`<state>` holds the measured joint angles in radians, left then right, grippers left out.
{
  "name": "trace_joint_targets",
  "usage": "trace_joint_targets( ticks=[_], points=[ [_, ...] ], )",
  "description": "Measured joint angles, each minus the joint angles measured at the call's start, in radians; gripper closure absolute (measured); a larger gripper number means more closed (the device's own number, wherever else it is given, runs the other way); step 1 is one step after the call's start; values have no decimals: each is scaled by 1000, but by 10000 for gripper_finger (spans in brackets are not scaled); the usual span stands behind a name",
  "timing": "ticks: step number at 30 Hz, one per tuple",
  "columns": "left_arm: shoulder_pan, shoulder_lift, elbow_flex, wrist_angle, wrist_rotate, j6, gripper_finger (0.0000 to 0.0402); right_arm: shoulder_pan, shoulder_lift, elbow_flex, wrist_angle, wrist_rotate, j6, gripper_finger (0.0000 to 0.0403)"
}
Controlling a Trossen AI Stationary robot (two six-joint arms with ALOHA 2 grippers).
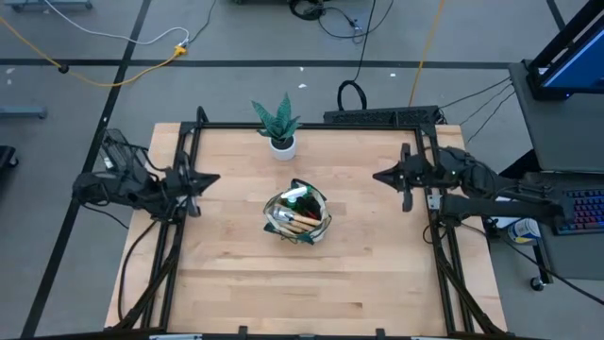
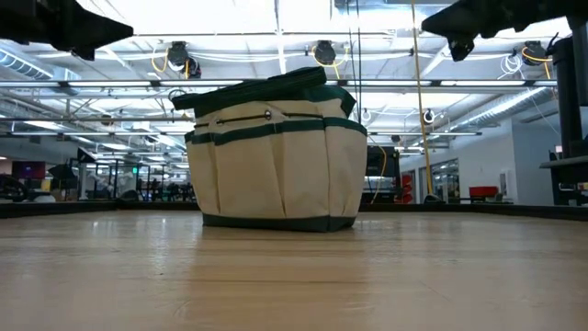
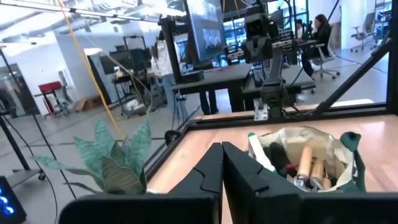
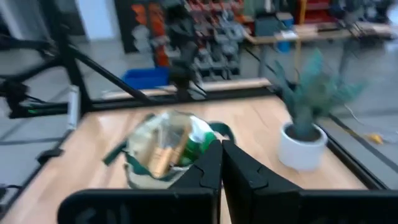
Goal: Pick & Place Garden tools in Gardening bag
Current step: Return to Home Position
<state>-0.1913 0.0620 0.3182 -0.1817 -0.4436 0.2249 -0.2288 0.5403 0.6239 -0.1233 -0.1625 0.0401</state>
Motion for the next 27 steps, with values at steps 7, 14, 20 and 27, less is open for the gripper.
trace_joint_targets(
  ticks=[7,14,20,27],
  points=[
    [0,0,-101,137,30,19,389,-1,-108,-137,96,-24,0,403],
    [0,0,-197,278,84,14,397,-1,-196,-227,98,-26,32,403],
    [0,0,-276,356,87,-9,387,-1,-266,-331,172,-30,35,403],
    [0,3,-308,385,87,-11,396,-1,-333,-424,233,-132,53,403]
  ],
)
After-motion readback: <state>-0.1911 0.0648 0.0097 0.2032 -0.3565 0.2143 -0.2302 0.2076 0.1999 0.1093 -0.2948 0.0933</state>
